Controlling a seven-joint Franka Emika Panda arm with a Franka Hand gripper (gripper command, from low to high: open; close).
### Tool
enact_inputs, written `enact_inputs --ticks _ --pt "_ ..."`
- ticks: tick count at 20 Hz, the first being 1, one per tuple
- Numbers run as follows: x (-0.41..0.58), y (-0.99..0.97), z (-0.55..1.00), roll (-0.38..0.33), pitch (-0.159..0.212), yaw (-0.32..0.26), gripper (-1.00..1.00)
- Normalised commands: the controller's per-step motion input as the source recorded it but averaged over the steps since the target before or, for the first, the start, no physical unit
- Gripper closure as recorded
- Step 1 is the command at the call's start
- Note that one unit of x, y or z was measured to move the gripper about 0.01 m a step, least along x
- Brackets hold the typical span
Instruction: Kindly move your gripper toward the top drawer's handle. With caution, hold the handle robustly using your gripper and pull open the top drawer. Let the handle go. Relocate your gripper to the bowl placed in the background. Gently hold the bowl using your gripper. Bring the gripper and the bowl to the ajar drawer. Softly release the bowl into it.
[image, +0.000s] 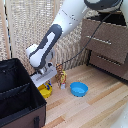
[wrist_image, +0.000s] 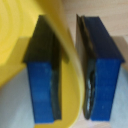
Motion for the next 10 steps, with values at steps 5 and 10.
enact_inputs --ticks 5,10 --pt "0.009 0.03 0.25 0.017 -0.035 -0.096 1.0" --pt "0.173 0.0 0.52 0.026 0.005 -0.164 1.0"
